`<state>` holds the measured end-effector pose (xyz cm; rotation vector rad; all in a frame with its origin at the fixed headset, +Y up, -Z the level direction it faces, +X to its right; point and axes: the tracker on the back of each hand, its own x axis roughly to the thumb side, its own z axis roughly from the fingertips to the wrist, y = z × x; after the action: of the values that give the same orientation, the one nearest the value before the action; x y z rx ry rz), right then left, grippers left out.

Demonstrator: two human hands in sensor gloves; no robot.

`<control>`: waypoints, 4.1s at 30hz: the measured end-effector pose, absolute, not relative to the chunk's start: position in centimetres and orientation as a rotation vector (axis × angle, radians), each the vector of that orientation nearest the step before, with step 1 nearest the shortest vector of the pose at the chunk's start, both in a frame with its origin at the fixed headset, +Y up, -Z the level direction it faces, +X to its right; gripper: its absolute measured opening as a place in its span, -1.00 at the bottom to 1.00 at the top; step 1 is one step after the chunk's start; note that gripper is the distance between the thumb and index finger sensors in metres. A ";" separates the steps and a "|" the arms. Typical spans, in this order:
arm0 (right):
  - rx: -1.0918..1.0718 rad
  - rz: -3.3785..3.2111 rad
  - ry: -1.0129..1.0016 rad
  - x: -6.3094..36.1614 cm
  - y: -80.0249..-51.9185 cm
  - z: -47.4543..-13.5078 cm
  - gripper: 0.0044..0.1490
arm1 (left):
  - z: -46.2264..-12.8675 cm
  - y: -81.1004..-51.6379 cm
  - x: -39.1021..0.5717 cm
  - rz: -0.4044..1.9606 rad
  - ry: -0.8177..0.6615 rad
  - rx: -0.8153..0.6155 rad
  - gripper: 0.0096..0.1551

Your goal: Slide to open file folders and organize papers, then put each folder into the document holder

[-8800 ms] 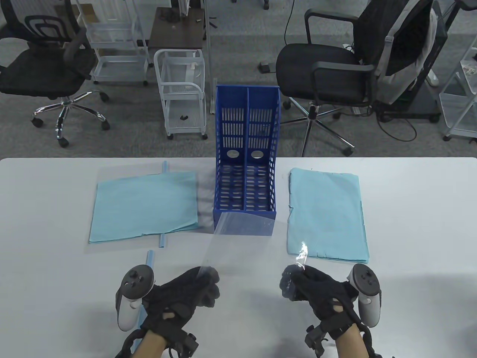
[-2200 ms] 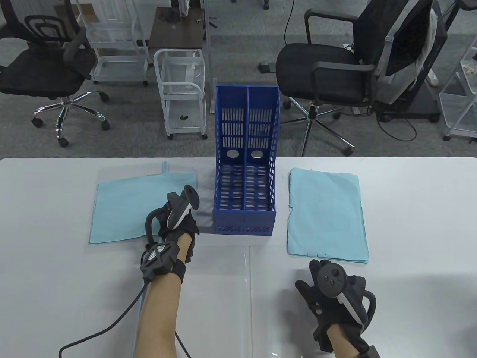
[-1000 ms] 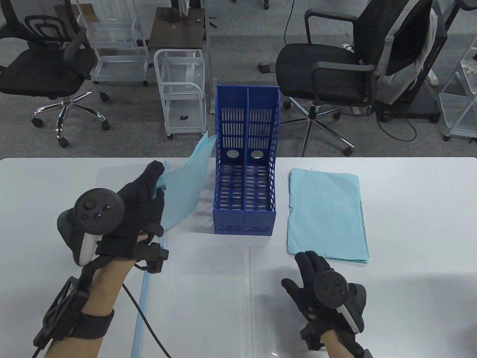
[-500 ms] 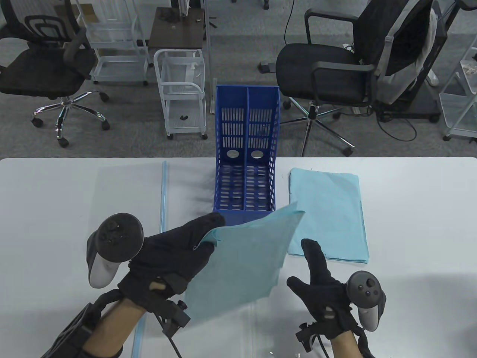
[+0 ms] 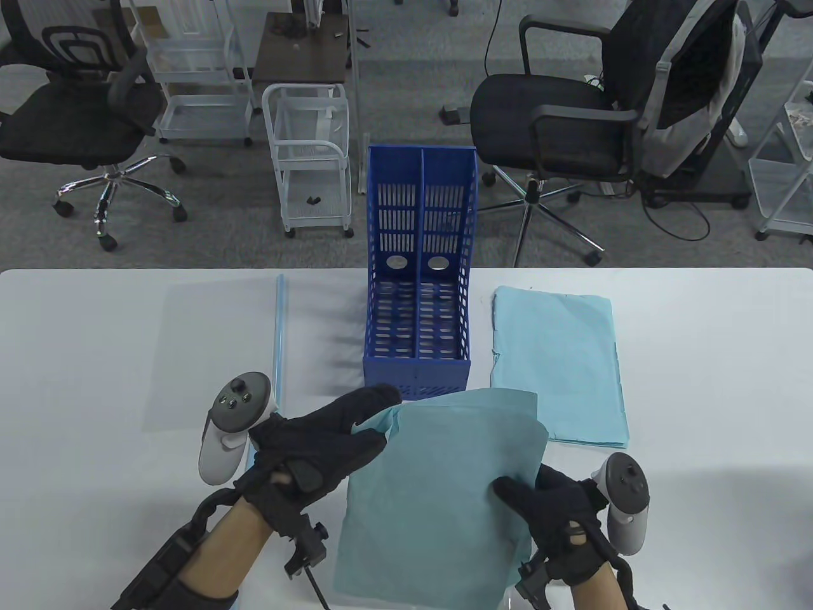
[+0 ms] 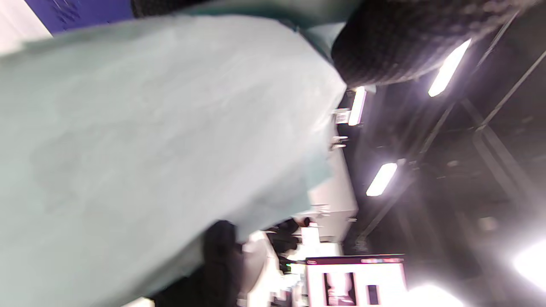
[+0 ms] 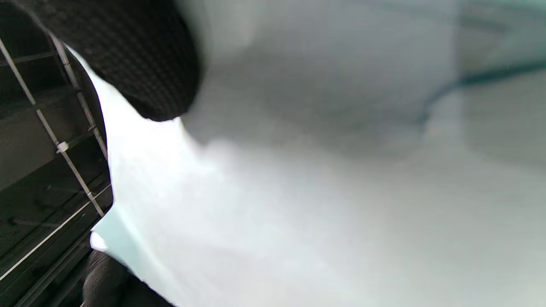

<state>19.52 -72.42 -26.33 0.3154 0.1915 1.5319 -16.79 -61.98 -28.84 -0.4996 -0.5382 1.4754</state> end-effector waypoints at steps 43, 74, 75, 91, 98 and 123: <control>0.201 1.633 0.224 20.8 -71.6 -25.8 -0.25 | -25.4 -73.8 -18.1 1.600 -0.203 -0.394 -0.52; 0.014 1.644 0.060 20.0 -71.7 -24.8 -0.32 | -24.6 -73.8 -15.0 1.790 -0.197 -0.303 -0.39; 0.031 1.629 0.030 19.9 -71.6 -24.8 -0.38 | -24.7 -73.6 -15.0 1.767 -0.238 -0.305 -0.33; 0.148 1.666 -0.170 20.1 -70.0 -24.0 -0.43 | -24.7 -72.9 -14.4 1.699 -0.370 -0.110 -0.47; 0.166 1.617 -0.219 21.3 -69.4 -23.9 -0.49 | -25.1 -72.5 -13.2 1.717 -0.438 -0.197 -0.48; -0.444 2.246 0.236 25.2 -71.3 -24.9 -0.45 | -26.5 -75.4 -8.2 0.933 -0.053 -0.578 -0.50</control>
<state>25.21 -71.30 -24.91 -0.4438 0.2361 2.2463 -8.22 -75.35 -26.46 -0.5782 -0.0525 0.9328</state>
